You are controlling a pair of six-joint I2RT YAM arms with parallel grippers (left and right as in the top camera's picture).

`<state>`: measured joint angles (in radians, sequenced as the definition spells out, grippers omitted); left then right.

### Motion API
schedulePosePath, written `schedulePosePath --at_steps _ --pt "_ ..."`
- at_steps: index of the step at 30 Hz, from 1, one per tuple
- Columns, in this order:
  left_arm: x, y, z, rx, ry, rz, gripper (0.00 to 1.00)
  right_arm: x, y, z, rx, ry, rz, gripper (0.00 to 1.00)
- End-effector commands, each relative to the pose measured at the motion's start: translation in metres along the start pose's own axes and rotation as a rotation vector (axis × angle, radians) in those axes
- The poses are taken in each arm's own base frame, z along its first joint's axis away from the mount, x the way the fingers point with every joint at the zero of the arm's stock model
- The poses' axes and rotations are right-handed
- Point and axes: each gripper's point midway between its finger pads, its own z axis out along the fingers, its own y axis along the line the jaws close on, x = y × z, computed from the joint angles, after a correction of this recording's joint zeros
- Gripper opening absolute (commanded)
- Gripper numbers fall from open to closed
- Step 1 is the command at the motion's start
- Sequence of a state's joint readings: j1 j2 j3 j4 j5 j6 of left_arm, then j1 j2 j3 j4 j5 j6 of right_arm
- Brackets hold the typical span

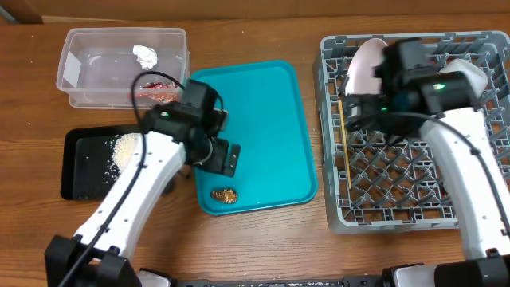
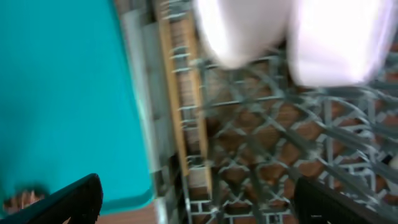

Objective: Sort waste into correct bins and load items into the dishwasher
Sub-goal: 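Reach the left gripper to the brown food scrap on the teal tray and grasp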

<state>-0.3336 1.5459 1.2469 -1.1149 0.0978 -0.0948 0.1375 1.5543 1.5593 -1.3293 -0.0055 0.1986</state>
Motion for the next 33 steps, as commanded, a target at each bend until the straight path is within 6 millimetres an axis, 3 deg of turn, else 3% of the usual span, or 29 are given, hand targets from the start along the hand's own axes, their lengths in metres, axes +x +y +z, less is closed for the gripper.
schedulePosePath --at_steps 1,6,15,20,22,25,27,33 --pt "0.021 -0.005 0.025 -0.031 0.103 0.064 1.0 -0.004 -0.019 -0.004 -0.062 0.011 0.124 1.0" --pt "0.04 -0.009 0.054 -0.035 0.215 0.033 1.0 -0.007 -0.031 -0.005 -0.079 0.011 0.177 1.0" --pt "0.065 -0.015 0.09 -0.013 0.4 0.023 0.96 -0.007 -0.032 -0.005 -0.079 0.01 0.178 1.0" --pt "0.074 -0.016 0.101 -0.004 0.458 0.013 0.8 -0.008 -0.032 -0.005 -0.079 0.007 0.177 1.0" --pt "0.075 -0.015 0.103 -0.005 0.467 0.012 0.7 -0.008 -0.032 -0.005 -0.079 0.007 0.177 1.0" --pt "0.075 -0.015 0.103 -0.006 0.466 0.012 0.53 -0.008 -0.032 -0.005 -0.079 0.007 0.177 1.0" --pt "0.075 -0.015 0.103 -0.006 0.466 0.012 0.5 -0.008 -0.032 -0.005 -0.079 0.007 0.177 1.0" --pt "0.074 -0.015 0.103 -0.006 0.463 0.013 0.25 -0.008 -0.032 -0.005 -0.079 0.007 0.177 1.0"
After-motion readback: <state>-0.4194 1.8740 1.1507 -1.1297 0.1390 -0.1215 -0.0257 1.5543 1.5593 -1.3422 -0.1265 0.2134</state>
